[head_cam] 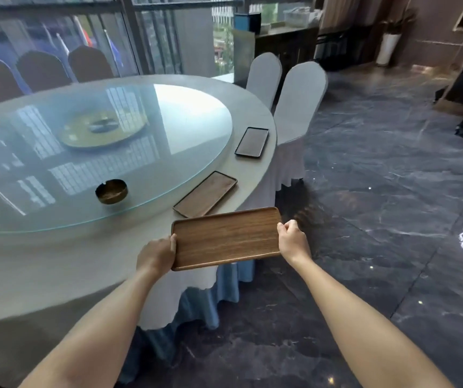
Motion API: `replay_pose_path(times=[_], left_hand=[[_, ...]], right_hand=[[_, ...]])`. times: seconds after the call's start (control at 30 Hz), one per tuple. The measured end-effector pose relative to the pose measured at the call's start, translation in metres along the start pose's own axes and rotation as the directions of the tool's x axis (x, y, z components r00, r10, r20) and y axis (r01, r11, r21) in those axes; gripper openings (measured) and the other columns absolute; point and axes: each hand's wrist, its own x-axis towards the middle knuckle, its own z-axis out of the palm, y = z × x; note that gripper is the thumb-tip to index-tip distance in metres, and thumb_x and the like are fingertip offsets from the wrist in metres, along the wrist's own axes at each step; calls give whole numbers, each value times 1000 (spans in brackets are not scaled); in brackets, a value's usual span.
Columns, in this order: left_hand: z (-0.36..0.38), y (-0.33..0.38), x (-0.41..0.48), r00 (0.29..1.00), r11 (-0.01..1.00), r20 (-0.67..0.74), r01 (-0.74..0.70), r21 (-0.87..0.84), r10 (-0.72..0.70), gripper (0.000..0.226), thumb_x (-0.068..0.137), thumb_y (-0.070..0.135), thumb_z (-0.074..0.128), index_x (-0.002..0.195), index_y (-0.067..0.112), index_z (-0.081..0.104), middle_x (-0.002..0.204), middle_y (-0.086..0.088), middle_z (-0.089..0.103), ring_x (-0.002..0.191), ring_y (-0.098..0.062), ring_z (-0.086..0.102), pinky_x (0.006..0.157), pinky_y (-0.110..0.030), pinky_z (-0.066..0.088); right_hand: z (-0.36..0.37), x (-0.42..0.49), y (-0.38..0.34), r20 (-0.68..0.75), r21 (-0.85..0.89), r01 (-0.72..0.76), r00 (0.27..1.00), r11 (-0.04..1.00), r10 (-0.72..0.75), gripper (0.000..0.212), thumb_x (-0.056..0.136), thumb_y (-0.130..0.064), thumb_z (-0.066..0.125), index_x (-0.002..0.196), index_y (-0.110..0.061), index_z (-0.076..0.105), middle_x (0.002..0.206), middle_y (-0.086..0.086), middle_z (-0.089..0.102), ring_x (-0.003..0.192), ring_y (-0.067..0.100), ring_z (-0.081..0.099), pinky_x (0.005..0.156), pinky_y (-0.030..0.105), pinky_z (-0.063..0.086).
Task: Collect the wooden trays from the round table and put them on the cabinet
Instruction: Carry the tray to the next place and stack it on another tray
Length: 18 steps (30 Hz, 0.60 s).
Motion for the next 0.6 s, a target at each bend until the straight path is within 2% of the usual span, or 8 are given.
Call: replay_pose_path(times=[0.1, 0.2, 0.37, 0.47, 0.5, 0.6], left_hand=[[3, 14, 48, 1000, 1000, -6, 19, -25, -20, 46, 100, 30, 23, 101, 4, 60, 114, -23, 65, 104, -38, 58, 86, -40, 46], [10, 24, 88, 997, 996, 3, 75, -49, -75, 46, 100, 30, 23, 99, 3, 60, 112, -24, 65, 104, -39, 59, 85, -41, 46], [35, 32, 139, 971, 969, -4, 237, -73, -238, 47, 101, 28, 24, 100, 0, 62, 112, -25, 66, 103, -40, 60, 84, -41, 47], [56, 37, 171, 908, 902, -1, 416, -112, -419, 48, 101, 28, 23, 102, 1, 63, 111, -25, 66, 101, -40, 60, 83, -40, 48], [56, 36, 172, 902, 895, 1, 429, -126, -432, 49, 101, 28, 23, 102, 1, 63, 111, -25, 66, 101, -40, 61, 83, -40, 48], [77, 44, 188, 807, 791, 10, 582, -188, -591, 49, 100, 29, 22, 102, -1, 61, 110, -26, 65, 99, -41, 60, 83, -41, 48]], right_hand=[[0, 56, -23, 31, -82, 38, 999, 996, -35, 26, 98, -33, 31, 89, -12, 42, 92, 10, 57, 86, 30, 54, 72, 34, 38], [8, 114, -41, 84, -157, 82, 994, 984, -69, 29, 98, -34, 30, 91, -10, 45, 103, 17, 63, 92, 33, 57, 73, 36, 39], [49, 213, -65, 241, -313, 203, 962, 928, -129, 40, 99, -32, 25, 108, -2, 51, 111, 20, 63, 101, 37, 58, 75, 36, 40], [84, 279, -75, 405, -408, 332, 901, 850, -157, 42, 99, -31, 22, 107, -3, 52, 113, 20, 62, 102, 36, 58, 79, 39, 41], [88, 282, -78, 439, -413, 364, 883, 835, -168, 43, 99, -32, 21, 107, -4, 52, 113, 20, 63, 102, 36, 58, 82, 40, 42], [114, 327, -87, 572, -429, 510, 792, 745, -213, 40, 100, -33, 20, 100, -7, 50, 110, 18, 63, 97, 35, 58, 78, 38, 41]])
